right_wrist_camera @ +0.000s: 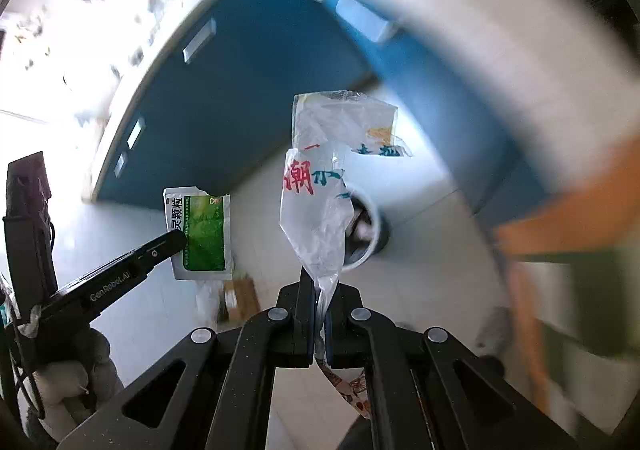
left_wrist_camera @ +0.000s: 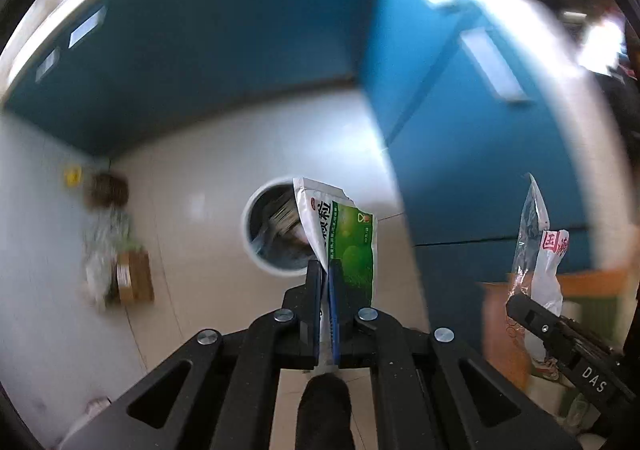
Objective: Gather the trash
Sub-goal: 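Carry the sachet and plastic bag to the white bin and release both, then withdraw both open tools from the bin and turn toward the table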
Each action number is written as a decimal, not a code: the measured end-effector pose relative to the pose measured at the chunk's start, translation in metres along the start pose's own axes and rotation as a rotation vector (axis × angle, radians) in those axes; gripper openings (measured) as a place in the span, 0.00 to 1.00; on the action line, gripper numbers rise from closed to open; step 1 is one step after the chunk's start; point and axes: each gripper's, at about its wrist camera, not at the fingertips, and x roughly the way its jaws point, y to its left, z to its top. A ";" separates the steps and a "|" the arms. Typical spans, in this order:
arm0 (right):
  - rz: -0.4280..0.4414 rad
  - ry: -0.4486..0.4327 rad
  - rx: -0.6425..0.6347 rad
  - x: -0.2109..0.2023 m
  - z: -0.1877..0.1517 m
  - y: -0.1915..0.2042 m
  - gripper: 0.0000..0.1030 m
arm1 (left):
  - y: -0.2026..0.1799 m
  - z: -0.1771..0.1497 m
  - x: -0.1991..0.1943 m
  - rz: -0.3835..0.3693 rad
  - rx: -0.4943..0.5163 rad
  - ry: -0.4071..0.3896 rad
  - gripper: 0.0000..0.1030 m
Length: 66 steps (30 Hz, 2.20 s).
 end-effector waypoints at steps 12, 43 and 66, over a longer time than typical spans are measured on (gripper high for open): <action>0.061 0.290 0.064 0.382 0.003 -0.046 0.03 | 0.145 0.011 0.330 -0.131 -0.279 0.287 0.01; -0.262 0.336 -0.152 0.421 0.031 -0.028 0.98 | 0.173 0.007 0.333 0.160 -0.180 0.130 0.89; -0.321 0.027 -0.374 0.020 -0.036 0.121 0.99 | 0.104 -0.077 -0.023 0.193 -0.188 -0.068 0.89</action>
